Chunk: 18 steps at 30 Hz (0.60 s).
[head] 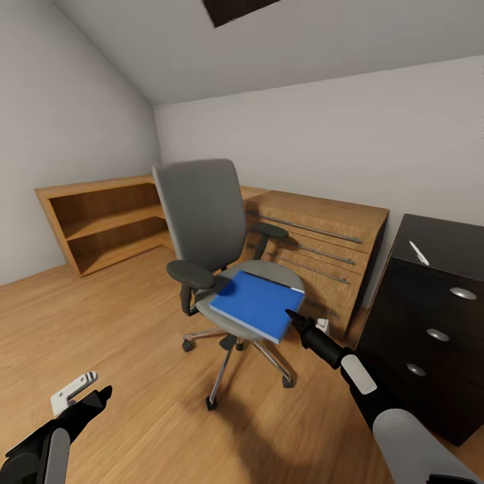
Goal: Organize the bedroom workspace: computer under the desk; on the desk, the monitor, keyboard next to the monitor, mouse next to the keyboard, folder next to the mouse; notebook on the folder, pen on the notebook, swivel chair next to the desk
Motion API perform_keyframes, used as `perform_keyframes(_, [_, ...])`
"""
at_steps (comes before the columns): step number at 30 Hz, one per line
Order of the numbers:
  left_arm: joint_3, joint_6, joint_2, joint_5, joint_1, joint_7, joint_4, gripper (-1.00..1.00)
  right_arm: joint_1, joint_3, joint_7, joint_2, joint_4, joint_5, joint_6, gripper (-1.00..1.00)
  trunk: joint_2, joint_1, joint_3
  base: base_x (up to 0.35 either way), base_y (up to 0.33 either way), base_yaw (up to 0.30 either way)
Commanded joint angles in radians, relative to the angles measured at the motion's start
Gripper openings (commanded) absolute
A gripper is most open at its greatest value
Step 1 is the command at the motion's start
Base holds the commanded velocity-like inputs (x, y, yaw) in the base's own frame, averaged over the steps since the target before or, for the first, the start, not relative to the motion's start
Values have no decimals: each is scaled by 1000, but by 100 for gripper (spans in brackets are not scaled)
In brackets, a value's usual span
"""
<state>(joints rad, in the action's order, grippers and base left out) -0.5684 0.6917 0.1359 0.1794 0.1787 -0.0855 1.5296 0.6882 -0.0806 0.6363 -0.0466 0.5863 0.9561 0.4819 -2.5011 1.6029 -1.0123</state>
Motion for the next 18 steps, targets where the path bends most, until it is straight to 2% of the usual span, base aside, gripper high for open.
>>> perform_keyframes(1, [-1,5,1,11,1,-8,1,100,1,-2,0,0,0,7,9,-100,0,-1,3,0,0,0])
perform_keyframes(18, [1,5,2,11,1,-5,1,100,1,-2,0,-1,0,7,9,-100,0,-1,7,0,0,0])
